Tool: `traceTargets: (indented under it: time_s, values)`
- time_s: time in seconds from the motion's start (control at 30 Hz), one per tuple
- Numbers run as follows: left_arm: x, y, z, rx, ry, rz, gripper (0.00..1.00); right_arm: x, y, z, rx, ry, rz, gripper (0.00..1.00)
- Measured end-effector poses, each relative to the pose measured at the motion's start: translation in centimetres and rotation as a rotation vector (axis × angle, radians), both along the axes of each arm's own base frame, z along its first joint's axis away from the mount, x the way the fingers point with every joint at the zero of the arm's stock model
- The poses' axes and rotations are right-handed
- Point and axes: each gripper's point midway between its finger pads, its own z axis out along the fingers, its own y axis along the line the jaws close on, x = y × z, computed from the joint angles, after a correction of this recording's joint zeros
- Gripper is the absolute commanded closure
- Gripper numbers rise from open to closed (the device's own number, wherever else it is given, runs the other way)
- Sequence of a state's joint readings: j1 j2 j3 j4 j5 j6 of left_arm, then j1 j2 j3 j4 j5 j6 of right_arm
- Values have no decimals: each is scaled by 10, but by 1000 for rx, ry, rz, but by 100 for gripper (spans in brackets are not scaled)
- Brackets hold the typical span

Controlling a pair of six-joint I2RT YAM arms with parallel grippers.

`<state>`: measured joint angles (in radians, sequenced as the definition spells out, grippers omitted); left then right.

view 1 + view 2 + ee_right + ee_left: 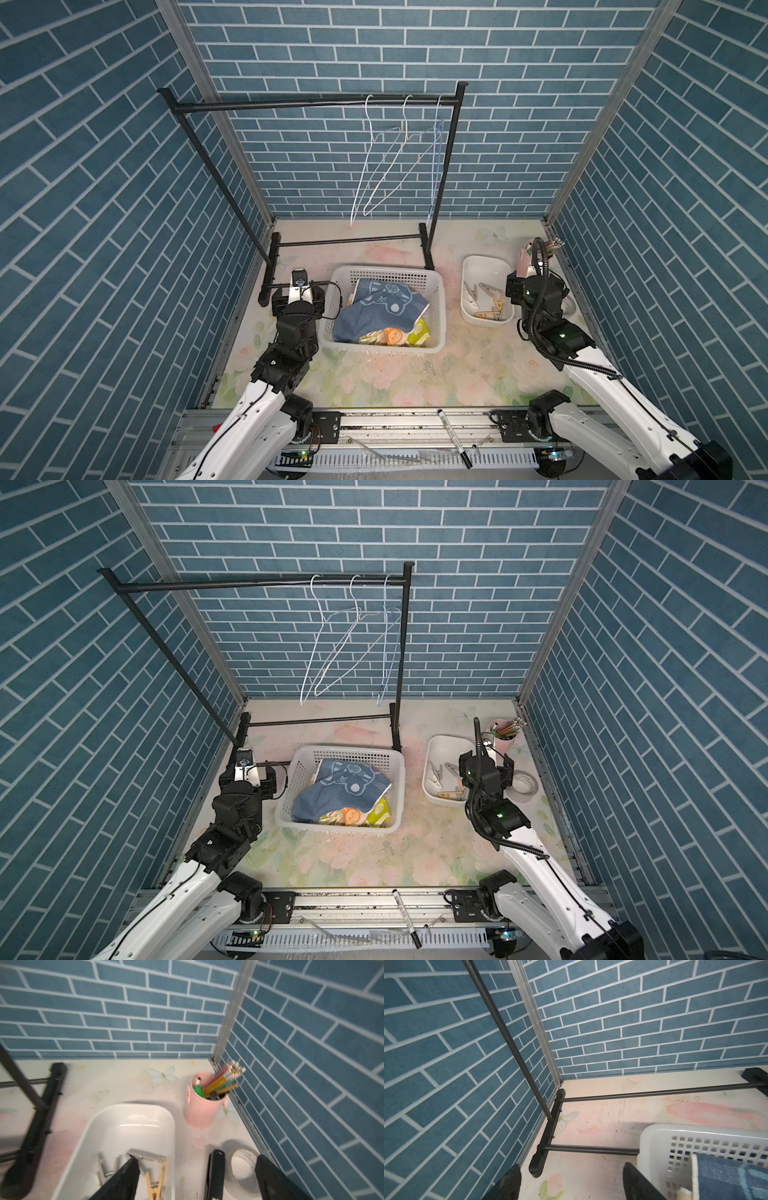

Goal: Remove the clothespins securing towels to the hanger
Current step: Reset both arms

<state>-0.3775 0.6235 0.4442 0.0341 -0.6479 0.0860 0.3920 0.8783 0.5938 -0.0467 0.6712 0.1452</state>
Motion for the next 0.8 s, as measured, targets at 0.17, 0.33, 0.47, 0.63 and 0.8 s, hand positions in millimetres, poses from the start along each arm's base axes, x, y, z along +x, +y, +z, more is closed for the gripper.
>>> traceTargets:
  time_s: [0.17,0.33,0.47,0.63,0.8]
  values:
    - [-1,7,-14,2,23,28,21,2,-32,-56,31,73,-136,11]
    - [0,15,-26,9,54,58,21,15,-38,-81,15,110,-169,11]
    - [3,20,-37,8,79,73,21,28,-39,-73,1,48,-163,10]
    - [4,23,-49,3,104,78,19,30,-56,-96,-4,36,-185,7]
    - [11,23,-64,-18,137,62,18,30,-67,-122,6,38,-153,5]
